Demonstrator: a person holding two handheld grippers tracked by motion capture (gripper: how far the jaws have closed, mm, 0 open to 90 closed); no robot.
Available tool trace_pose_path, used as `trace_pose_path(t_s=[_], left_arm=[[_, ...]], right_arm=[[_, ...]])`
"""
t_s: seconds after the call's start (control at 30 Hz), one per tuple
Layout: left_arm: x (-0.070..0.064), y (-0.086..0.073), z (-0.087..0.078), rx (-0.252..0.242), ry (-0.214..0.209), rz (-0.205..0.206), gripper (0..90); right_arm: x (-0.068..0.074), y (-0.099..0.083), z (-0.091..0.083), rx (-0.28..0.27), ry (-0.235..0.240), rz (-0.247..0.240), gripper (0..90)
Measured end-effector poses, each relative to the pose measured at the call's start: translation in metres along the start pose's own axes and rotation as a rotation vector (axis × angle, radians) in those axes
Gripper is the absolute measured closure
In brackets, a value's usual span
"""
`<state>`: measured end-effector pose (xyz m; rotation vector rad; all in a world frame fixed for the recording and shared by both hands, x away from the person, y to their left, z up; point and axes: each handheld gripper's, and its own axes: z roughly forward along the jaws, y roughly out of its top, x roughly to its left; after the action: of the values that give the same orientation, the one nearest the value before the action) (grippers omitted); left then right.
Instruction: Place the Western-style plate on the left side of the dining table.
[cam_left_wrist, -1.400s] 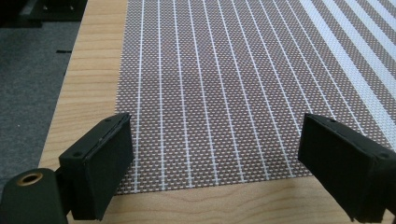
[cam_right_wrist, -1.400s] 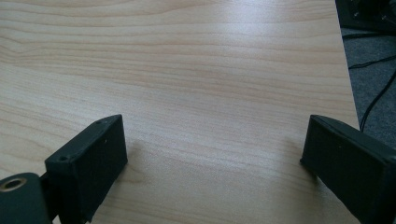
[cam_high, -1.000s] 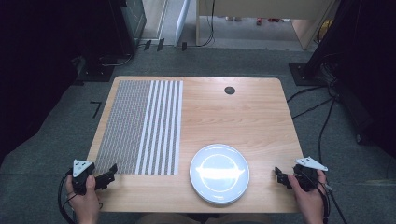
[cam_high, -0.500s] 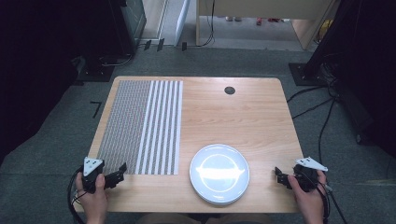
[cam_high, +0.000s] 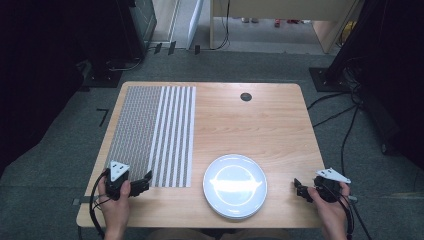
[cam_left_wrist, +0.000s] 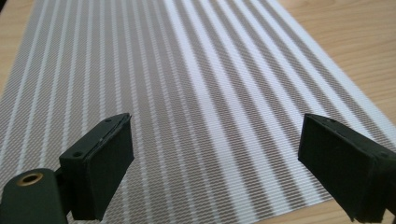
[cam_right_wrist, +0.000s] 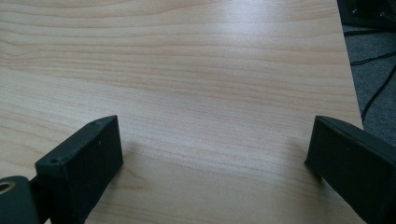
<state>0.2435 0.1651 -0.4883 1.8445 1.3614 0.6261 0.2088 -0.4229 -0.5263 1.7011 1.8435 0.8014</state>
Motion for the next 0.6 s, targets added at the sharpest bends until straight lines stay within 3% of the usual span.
trace_pose_path(t_s=[0.07,0.13,0.23,0.37,0.5,0.6], left_arm=[[-0.006,0.004,0.001,-0.007,-0.009,0.005,10.3],[-0.009,0.009,0.0,-0.023,-0.039,-0.023,10.3],[-0.021,0.018,0.001,-0.031,-0.044,0.0,10.3],[-0.039,0.027,0.006,-0.052,-0.099,0.002,10.3],[-0.046,0.025,0.012,-0.074,-0.115,0.007,10.3],[-0.049,0.019,0.018,-0.085,-0.146,-0.024,10.3]], right_arm=[[0.0,0.0,0.0,0.0,0.0,0.0,2.9],[0.0,0.0,0.0,0.0,0.0,0.0,2.9],[0.0,0.0,0.0,0.0,0.0,0.0,2.9],[0.0,0.0,0.0,0.001,0.0,0.002,2.9],[0.0,-0.001,-0.001,0.0,-0.002,0.004,2.9],[0.0,-0.001,-0.001,0.0,-0.002,0.003,2.9]])
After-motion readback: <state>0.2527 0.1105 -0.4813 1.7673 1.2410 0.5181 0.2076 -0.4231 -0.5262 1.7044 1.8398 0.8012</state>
